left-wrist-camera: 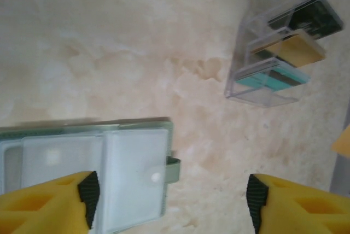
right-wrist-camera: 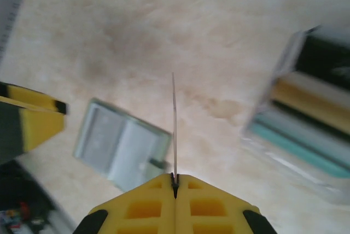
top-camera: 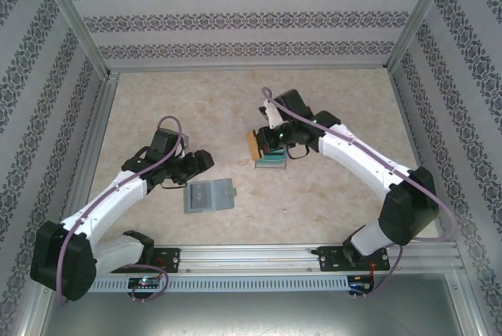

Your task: Take the credit cards out of the card holder

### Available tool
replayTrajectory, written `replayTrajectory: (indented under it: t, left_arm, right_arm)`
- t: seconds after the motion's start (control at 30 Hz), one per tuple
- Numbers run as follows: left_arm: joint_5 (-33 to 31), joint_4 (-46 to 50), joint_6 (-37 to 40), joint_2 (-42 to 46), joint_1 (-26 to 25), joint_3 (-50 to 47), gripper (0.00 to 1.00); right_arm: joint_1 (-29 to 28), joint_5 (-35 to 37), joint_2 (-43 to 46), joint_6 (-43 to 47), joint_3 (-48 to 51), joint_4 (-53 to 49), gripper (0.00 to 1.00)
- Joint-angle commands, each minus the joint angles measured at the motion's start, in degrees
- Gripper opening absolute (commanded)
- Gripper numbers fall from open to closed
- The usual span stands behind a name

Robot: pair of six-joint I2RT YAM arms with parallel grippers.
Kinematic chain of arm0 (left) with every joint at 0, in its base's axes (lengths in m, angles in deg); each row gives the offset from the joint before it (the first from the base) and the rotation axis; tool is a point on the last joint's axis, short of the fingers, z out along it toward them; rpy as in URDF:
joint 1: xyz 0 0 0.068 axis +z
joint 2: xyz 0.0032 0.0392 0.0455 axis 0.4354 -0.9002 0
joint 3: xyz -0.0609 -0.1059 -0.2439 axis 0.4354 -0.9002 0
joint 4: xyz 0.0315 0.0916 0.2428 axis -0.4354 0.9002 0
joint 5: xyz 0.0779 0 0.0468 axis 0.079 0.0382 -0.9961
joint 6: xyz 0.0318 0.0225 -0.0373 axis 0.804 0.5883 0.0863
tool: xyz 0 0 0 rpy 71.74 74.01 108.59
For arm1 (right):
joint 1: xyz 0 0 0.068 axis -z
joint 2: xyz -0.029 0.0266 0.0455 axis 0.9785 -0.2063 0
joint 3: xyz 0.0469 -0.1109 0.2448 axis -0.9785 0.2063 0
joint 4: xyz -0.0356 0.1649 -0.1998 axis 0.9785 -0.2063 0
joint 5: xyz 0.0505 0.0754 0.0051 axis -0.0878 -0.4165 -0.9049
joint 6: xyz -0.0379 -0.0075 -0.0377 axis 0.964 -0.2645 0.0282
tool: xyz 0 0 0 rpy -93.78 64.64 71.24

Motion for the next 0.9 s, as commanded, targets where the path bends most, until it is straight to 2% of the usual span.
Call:
replayTrajectory:
  t: [0.0,0.1,0.3,0.47,0.67,0.87]
  left_arm:
    - [-0.3,2.6,1.4,2.2,0.3,1.7,0.89]
    - [-1.2,3.6,1.9,4.2,0.2,1.7,1.0]
    - [-2.9,6.2,2.1,7.4,0.2,0.8,1.0]
    - [-4.3,8.2,2.3,9.3,0.2,0.7,1.0]
    - [-4.3,8.1,1.2,10.8,0.2,-0.9,1.0]
    - [-4.6,8.9,1.1,12.0,0.3,-1.3,1.0]
  right_arm:
    - [0.2,12.0,-2.0,17.9,-6.7,-16.3,0.01]
    - [0.1,18.6,-3.8,24.6,-10.8,-18.8,0.01]
    - [-2.2,24.9,-5.5,36.5,-11.7,-17.9,0.0]
    - [-6.1,32.0,-7.7,42.8,-10.0,-13.8,0.0]
    - [-9.4,36.4,-10.5,52.7,-7.5,-9.6,0.0]
    - [-9.6,39.1,-13.1,56.9,-5.7,-6.8,0.0]
